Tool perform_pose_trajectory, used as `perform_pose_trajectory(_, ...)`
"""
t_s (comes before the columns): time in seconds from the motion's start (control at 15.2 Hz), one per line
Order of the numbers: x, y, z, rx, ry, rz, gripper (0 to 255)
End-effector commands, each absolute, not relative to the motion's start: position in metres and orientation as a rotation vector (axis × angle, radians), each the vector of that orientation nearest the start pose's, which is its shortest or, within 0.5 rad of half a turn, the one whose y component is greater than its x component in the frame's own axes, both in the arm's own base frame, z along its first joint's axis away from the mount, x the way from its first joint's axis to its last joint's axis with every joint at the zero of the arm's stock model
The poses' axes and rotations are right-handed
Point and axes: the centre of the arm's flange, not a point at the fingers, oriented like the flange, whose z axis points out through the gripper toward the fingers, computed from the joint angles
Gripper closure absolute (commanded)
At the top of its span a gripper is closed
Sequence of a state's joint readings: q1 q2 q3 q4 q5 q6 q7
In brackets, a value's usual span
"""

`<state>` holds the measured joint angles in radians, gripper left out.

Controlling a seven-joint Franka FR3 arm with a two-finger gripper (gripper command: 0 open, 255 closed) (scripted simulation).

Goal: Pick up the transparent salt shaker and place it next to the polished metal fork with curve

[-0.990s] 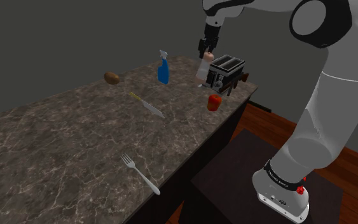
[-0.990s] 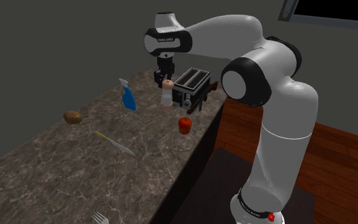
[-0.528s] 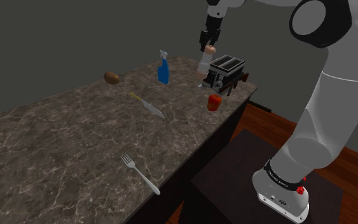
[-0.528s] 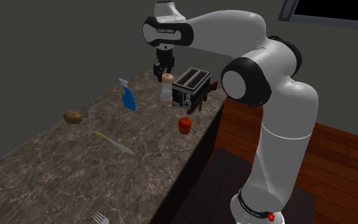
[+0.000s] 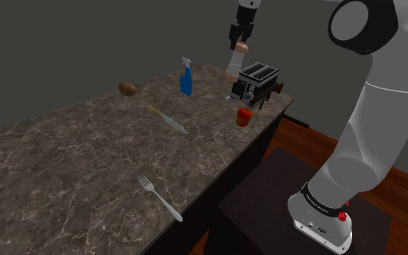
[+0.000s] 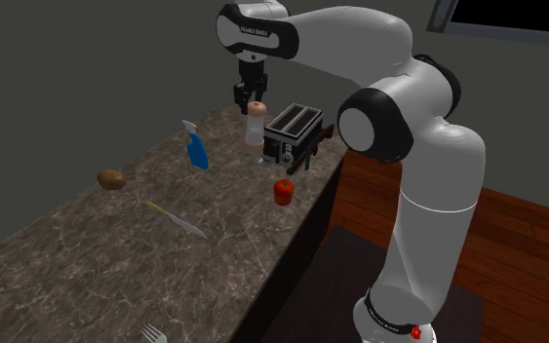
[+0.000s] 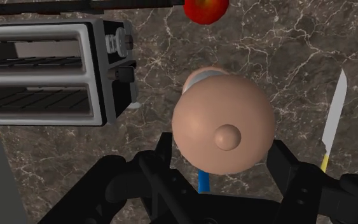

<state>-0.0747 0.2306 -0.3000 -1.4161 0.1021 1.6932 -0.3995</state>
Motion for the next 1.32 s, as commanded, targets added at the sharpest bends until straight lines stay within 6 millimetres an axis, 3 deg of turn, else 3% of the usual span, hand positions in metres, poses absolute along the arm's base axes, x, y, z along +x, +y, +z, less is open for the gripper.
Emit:
perform_pose_trajectory(0.0,0.599,-0.203,0.588,-3.129,-0.039,-0.102,255)
perform_pose_trajectory(0.2,0.599,-0.203,0.602,-3.129,-0.039,-0.102,255)
perform_pose_trajectory(1.25,0.518,-0.008,0.602,-3.129,-0.039,-0.102,255)
